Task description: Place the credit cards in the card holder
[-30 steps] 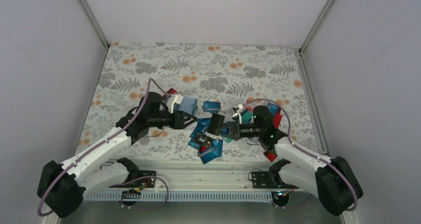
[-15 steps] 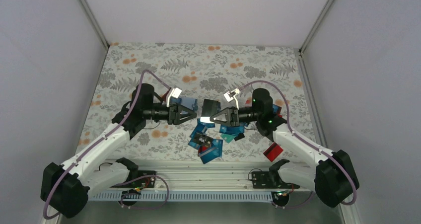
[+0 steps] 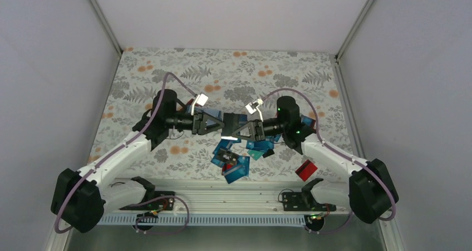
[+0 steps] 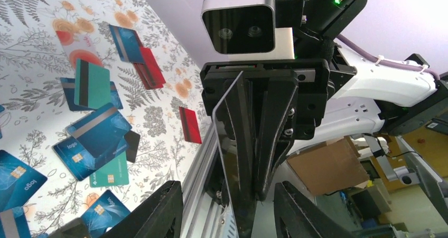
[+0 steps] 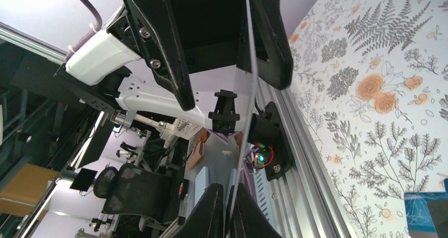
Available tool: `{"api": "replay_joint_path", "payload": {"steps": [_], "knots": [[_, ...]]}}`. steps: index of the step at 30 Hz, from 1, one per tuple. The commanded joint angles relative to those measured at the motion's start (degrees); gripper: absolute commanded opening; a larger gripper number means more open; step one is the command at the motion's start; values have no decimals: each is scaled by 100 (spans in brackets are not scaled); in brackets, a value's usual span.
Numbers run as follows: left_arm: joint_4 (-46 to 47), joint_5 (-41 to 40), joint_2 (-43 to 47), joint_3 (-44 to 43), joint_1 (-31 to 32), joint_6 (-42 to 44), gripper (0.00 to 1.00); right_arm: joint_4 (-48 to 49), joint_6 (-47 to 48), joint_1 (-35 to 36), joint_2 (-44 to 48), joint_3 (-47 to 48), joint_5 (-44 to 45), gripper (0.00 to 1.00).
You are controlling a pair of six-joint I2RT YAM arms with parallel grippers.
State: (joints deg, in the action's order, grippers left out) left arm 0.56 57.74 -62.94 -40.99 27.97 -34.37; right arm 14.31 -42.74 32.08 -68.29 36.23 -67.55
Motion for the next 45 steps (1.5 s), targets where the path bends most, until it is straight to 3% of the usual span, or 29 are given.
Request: {"api": "replay_joint_path", "payload": {"steps": [1,5,9,10,13,17,19,25,30,45], "knots": [[408,207,-112,-171,6,-171,42,63,172,107,-105,267,-139,4],[513,216,-232,-156,53,-255,30,80,200,130,-222,351,-144,4],[556,173,-263,-144,82,-293,5,92,213,138,-342,445,-136,4],[514,113,-253,-152,82,-280,3,80,220,133,-355,470,-128,4],[25,-263,-265,-310,17,-95,2,-465,490,137,-527,669,-2,6],[-878,-921,-158,-411,-576,383,2,-1079,903,95,-832,866,244,35],[-1262,-1249,-153,-409,-919,653,2,-1220,955,99,-1015,921,420,40],[-1553,-2029,-358,-199,-1755,1065,2,-1481,1038,178,-1843,1275,988,40],[-1207,-2313,-854,20,-2236,1119,2,-1500,1053,369,-2603,1686,1290,38],[620,-2115,-2392,278,-2443,554,2,-1665,956,632,-4702,3128,1531,29]]}}
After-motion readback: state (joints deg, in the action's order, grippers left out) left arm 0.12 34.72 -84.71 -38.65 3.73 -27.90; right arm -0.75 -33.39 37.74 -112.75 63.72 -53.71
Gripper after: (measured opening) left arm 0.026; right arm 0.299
